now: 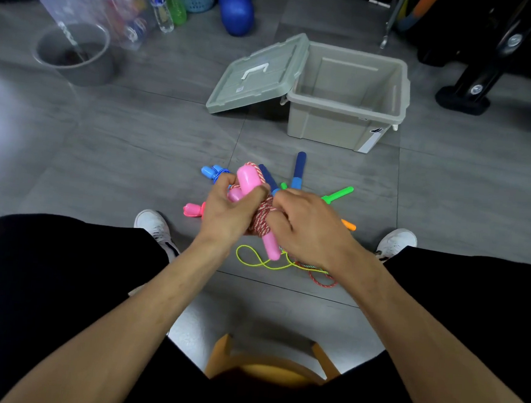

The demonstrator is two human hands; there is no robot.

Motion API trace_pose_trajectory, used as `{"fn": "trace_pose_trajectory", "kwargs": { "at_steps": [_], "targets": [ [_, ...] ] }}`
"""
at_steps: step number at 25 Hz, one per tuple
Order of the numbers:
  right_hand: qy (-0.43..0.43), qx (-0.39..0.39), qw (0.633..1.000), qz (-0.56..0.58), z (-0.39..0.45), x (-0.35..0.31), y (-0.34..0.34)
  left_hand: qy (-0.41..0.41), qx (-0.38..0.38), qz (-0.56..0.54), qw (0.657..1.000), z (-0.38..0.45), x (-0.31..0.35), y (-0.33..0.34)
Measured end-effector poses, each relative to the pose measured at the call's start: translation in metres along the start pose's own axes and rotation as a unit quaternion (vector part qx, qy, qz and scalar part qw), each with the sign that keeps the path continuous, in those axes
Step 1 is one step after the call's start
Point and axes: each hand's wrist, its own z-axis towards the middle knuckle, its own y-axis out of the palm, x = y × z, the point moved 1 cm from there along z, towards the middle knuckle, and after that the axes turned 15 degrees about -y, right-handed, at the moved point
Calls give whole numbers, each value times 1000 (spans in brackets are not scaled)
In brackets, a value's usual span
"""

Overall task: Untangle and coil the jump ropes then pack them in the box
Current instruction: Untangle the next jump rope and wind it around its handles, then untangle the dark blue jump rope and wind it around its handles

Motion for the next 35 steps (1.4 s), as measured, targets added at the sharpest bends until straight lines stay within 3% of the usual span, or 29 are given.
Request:
{"fn": "trace_pose_trajectory", "kwargs": {
  "at_steps": [3, 7, 11, 13, 16, 19, 22, 27, 31, 35],
  "targets": [
    [-45, 28, 995, 86, -2, 1, 9, 37, 50, 7, 998, 11, -7, -2],
    [-41, 33, 992, 116, -7, 14, 24, -10, 69, 0, 998, 24, -16, -2],
    [74, 20, 990, 120, -16, 42, 38, -115, -93, -106, 983, 29, -16, -4],
    [119, -38, 982, 139, -19, 45, 42, -135, -110, -144, 974, 25, -17, -3],
    [83, -78, 984, 140, -17, 41, 54, -160, -96, -163, 969, 31, -23, -8],
    [63, -108, 981, 148, -9, 44, 57, -191, -80, -70, 976, 46, -29, -16],
    [109, -143, 970, 164, 6, 51, 61, -153, -30, -62, 986, 66, -37, -22],
    [181, -134, 958, 178, 25, 78, 99, -148, -41, -100, 983, 108, -56, -23],
    [322, -69, 890, 317, 45, 117, 128, -176, 17, -94, 980, 157, -65, -19],
    [380, -91, 887, 247, 63, 169, 159, -186, 102, 7, 977, 233, -73, -19]
  ]
}}
